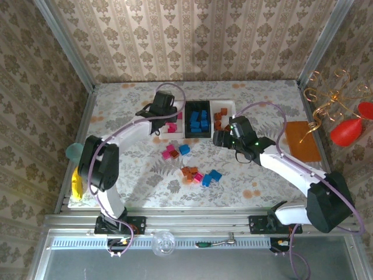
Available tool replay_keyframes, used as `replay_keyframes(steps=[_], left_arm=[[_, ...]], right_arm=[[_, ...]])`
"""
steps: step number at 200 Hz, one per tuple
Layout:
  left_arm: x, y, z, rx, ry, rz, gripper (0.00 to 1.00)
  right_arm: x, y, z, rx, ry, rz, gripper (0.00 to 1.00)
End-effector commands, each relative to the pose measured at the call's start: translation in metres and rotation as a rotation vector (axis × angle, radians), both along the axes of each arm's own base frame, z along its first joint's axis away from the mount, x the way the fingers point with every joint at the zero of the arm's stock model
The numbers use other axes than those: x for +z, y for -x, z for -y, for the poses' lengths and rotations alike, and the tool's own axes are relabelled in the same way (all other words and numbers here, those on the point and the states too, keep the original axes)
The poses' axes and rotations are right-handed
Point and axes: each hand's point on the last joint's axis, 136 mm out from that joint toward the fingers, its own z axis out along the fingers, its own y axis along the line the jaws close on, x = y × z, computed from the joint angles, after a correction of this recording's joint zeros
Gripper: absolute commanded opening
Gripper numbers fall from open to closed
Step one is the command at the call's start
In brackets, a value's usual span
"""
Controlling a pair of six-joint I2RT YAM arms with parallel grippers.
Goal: Sort the legos into containers by color
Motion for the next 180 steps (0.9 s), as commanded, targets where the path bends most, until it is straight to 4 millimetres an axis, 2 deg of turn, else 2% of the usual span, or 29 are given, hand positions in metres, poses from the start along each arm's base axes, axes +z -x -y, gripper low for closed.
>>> replay_keyframes(steps=[1,22,42,58,84,102,132,157,180], left_arm=[[0.004,-0.007,-0.001,-0.022,-0.019,-0.023,0.52],[0.023,-0.004,0.005,-0.038,0.033,0.006,0.6],[0.041,0.014,0.009,-0.058,0.092,0.038,0.67],[0.052,0.039,0.013,-0.086,0.15,0.06,0.75],[0.052,0.091,0.015,-0.132,0.196,0.071,0.87],[0.041,0.122,0.006,-0.135,0.198,0.062,0.92],[-0.008,0.158,-0.022,-0.095,0.185,-0.042,0.92],[-0.043,0.176,-0.034,-0.091,0.18,-0.121,0.91],[-0.065,0.181,-0.037,-0.09,0.175,-0.169,0.85]], right_arm=[[0.002,0.011,0.004,-0.004,-0.019,-0.016,0.76],[0.002,0.017,0.002,0.012,-0.034,-0.021,0.76],[-0.001,0.023,-0.004,0.042,-0.064,-0.033,0.76],[-0.006,0.029,-0.013,0.08,-0.081,-0.055,0.77],[-0.019,0.04,-0.035,0.162,-0.064,-0.095,0.77],[-0.029,0.046,-0.045,0.19,-0.032,-0.11,0.77],[-0.04,0.048,-0.052,0.192,-0.034,-0.122,0.77],[-0.04,0.047,-0.052,0.185,-0.03,-0.121,0.77],[-0.037,0.047,-0.05,0.179,-0.022,-0.113,0.77]])
